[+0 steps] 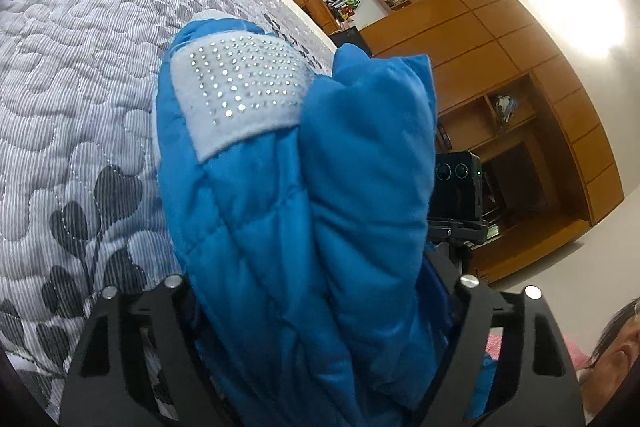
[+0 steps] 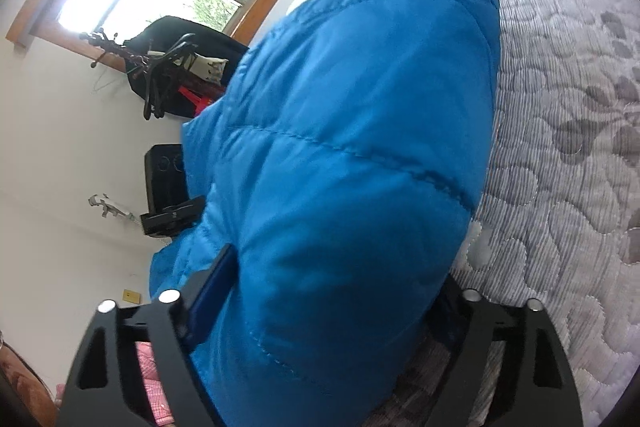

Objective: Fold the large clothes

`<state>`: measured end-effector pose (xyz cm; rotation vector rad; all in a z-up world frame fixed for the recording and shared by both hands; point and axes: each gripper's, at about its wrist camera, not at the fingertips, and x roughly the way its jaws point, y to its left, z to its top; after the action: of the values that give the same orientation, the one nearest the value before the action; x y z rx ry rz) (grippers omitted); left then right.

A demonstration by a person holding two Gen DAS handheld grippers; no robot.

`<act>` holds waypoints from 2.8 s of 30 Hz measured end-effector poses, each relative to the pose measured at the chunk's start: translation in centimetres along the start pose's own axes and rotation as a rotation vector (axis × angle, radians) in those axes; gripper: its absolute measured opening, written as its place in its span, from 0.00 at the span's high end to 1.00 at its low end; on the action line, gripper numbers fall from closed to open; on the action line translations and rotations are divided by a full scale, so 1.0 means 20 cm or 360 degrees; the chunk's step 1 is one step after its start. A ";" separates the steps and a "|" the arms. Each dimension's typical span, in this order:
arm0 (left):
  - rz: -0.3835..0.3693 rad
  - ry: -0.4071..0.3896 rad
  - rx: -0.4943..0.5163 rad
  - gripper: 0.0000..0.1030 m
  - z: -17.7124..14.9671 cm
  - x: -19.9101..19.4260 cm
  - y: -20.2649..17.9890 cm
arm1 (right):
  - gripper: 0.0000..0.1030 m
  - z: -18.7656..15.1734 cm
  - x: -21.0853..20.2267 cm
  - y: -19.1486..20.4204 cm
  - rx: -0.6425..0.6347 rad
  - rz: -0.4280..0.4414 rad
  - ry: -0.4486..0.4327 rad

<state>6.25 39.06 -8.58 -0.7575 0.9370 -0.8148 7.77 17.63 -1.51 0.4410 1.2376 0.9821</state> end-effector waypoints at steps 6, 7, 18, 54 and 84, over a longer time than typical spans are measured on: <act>-0.0002 -0.0026 0.0056 0.34 -0.01 0.03 -0.06 | 0.34 -0.02 -0.08 0.02 -0.0023 0.0014 -0.0045; -0.0006 -0.0023 0.0061 0.35 0.00 0.04 -0.08 | 0.34 -0.03 -0.11 0.03 -0.0028 0.0011 -0.0056; -0.0125 0.0092 0.0201 0.37 0.16 0.45 -0.43 | 0.35 -0.10 -0.61 0.02 -0.0013 -0.0162 -0.0255; 0.0331 0.0017 0.0246 0.23 0.30 0.96 -0.60 | 0.15 -0.19 -1.07 -0.54 0.0262 -0.0587 -0.0399; 0.0744 -0.0023 0.0409 0.14 -0.11 0.91 -0.78 | 0.05 -0.58 -0.98 -0.37 0.0193 -0.0760 -0.0393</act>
<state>6.67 15.53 -3.30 -0.3005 0.9263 -0.5019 -0.37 -4.93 0.65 0.3274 1.1099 0.4343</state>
